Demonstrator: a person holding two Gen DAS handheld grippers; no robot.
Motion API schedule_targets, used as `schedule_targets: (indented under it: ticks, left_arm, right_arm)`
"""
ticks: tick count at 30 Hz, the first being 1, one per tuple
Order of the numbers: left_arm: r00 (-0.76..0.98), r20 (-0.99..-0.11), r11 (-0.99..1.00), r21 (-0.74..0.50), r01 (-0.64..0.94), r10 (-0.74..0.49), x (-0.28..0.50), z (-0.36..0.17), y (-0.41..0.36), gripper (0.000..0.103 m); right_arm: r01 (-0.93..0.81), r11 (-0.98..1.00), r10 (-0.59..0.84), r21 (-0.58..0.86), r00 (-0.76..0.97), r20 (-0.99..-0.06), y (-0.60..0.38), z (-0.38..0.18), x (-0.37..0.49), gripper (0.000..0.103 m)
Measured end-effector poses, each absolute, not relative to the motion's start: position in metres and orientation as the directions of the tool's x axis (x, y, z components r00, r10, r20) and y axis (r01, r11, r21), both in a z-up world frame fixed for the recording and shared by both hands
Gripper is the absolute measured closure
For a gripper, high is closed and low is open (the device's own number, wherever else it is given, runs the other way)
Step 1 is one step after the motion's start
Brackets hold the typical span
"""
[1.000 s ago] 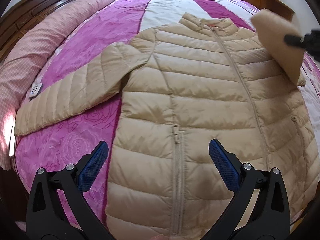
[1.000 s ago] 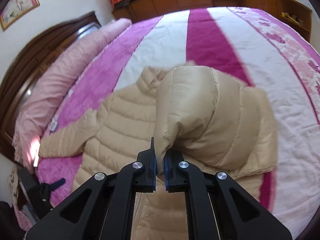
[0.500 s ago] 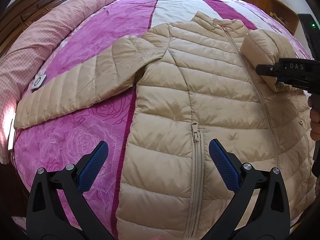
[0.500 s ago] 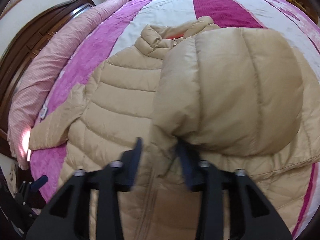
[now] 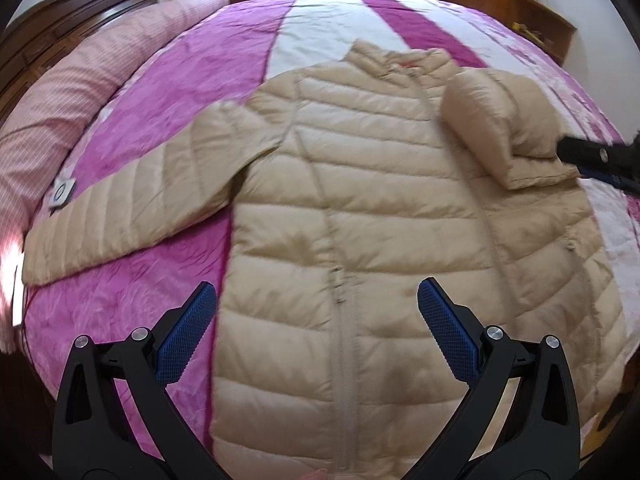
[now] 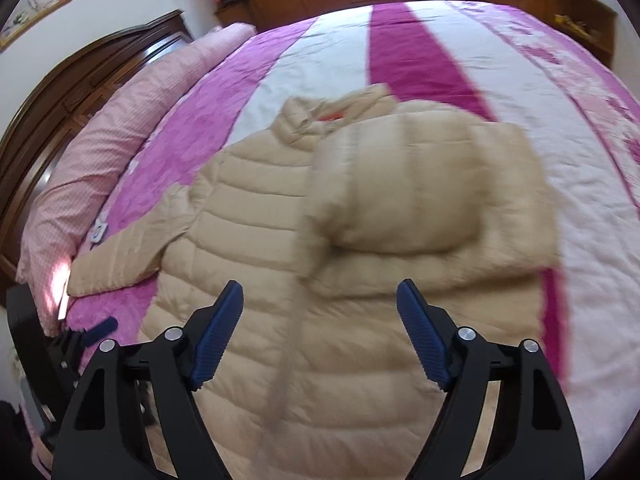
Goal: Fold large clothes
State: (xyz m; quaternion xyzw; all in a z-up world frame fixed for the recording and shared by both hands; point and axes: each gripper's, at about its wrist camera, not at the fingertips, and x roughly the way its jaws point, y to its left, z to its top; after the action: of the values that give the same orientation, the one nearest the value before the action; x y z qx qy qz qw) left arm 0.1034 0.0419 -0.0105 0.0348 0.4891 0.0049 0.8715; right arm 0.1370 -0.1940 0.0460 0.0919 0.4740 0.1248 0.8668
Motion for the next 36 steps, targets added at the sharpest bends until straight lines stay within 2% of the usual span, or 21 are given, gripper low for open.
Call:
schedule_targets:
  ticks: [5,19,30,33,34,36]
  left_arm:
    - [0.551,-0.834,0.993,0.067,0.092,0.005,0.113,0.007,0.012,0.003]
    - [0.591,-0.796,0.95,0.066,0.305,-0.134,0.155,0.022,-0.111,0.003]
    - [0.575,-0.798,0.92,0.07,0.385,-0.18,0.197,-0.005,-0.182,0.003]
    - [0.595,-0.788,0.911,0.117,0.395,-0.157,0.209,-0.015,-0.199,0.003]
    - [0.601,-0.784,0.907,0.131,0.401,-0.152,0.21,-0.017,-0.202,0.004]
    - [0.617,-0.774,0.897,0.163,0.41,-0.141,0.213,-0.022,-0.208,0.012]
  right_arm:
    - [-0.052,0.978,0.198,0.203,0.545,-0.814,-0.236,0.048,0.121,0.021]
    - [0.143,0.975,0.065,0.169,0.546,-0.835,-0.315,0.029,0.096,0.018]
    - [0.2,0.963,0.055,0.181,0.509,-0.859,-0.339,-0.001,0.085,0.018]
    - [0.213,0.957,0.065,0.197,0.505,-0.861,-0.344,-0.008,0.082,0.018]
    - [0.216,0.955,0.067,0.201,0.503,-0.862,-0.346,-0.01,0.081,0.018]
    - [0.223,0.952,0.073,0.209,0.5,-0.863,-0.348,-0.014,0.08,0.018]
